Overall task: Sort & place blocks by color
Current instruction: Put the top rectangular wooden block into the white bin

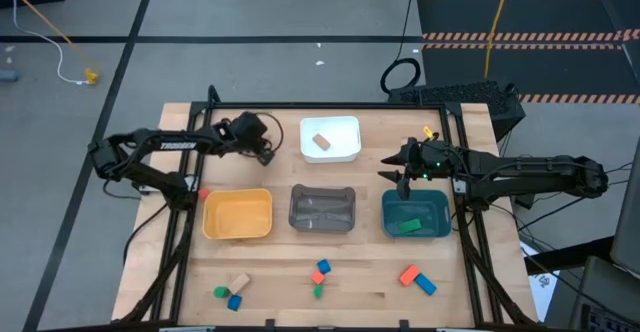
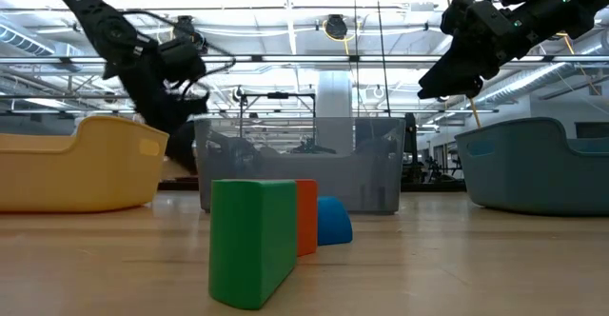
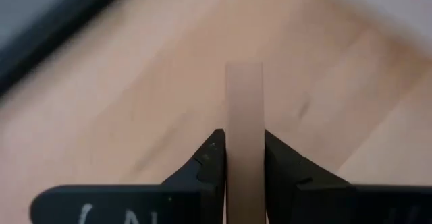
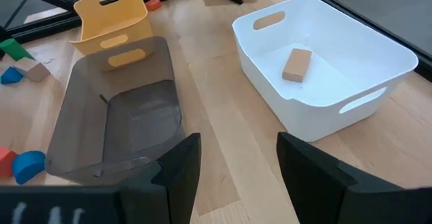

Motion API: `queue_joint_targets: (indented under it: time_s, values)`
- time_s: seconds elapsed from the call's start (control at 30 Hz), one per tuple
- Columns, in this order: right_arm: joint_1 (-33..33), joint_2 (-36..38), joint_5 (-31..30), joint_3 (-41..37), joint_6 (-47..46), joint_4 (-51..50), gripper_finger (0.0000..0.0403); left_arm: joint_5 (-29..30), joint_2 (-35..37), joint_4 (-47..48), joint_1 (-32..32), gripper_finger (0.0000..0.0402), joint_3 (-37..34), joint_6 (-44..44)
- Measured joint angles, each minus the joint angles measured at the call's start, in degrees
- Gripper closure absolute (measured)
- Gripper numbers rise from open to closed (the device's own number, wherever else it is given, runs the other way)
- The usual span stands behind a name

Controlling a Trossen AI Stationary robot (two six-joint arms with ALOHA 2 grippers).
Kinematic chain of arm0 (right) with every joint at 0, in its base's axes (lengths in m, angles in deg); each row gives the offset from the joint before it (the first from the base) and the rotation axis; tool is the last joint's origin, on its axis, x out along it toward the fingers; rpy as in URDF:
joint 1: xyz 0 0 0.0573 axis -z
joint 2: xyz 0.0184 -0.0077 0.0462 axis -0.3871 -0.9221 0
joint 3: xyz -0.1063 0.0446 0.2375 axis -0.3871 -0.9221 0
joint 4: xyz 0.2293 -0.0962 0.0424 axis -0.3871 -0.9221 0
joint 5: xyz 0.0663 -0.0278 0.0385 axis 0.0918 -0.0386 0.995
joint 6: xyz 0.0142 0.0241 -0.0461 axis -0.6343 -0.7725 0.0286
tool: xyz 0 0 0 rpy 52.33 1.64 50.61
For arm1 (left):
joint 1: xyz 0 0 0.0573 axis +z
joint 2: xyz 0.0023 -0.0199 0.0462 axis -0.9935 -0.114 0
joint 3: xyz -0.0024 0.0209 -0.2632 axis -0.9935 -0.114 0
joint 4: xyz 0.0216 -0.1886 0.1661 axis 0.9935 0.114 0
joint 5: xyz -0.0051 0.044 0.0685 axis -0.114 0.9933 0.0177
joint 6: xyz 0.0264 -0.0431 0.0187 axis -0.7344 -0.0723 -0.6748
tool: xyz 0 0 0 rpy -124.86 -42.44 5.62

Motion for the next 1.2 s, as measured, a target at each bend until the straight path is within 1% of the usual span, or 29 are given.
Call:
queue_joint_targets:
  time_s: [0.1,0.23,0.37,0.47,0.57,0.67,0.8,0.87,0.97,1.2]
  values:
    - [-0.02,0.0,-1.2,0.0,-0.72,0.49,0.0218,-3.69,0.0,-5.33,0.0,0.0344,2.47,-0.16]
    - [-0.02,-0.02,-5.21,0.0,-0.78,1.0,0.0218,-9.64,0.11,-20.74,-0.63,0.0344,3.18,-0.16]
    - [-0.02,-0.33,-7.49,-0.03,-0.67,3.37,0.0218,-10.11,0.11,-31.39,-2.75,0.0344,3.2,-0.15]
    - [-0.02,-0.7,-7.44,-1.84,0.53,11.05,0.0218,-10.08,0.11,-37.61,-4.77,0.0344,3.2,-0.23]
    - [-0.02,-0.83,-7.21,-6.26,1.29,23.2,0.0218,-9.95,0.11,-41.44,-6.79,0.0344,3.2,-1.75]
    - [-0.02,-0.83,-7.18,-12.01,0.54,37.03,0.0218,-8.65,0.09,-42.79,-8.77,0.0344,3.2,-2.47]
    - [-0.02,-0.85,-7.14,-19.04,-3.28,51.82,0.0218,-7.88,-2.3,-47.46,-11.0,0.0344,3.2,-2.59]
    - [-0.02,-0.83,-7.18,-21.16,-4.11,57.24,0.0218,-7.88,-4.87,-52.33,-12.07,0.0344,3.24,-3.2]
    - [-0.04,-0.81,-7.12,-21.88,-4.18,61.57,0.0218,-7.92,-8.87,-57.85,-12.93,0.0344,3.24,-3.31]
    - [-0.15,-0.84,-7.1,-21.94,-5.03,59.52,0.0218,-6.92,-18.23,-66.81,-13.03,0.0339,3.24,-2.29]
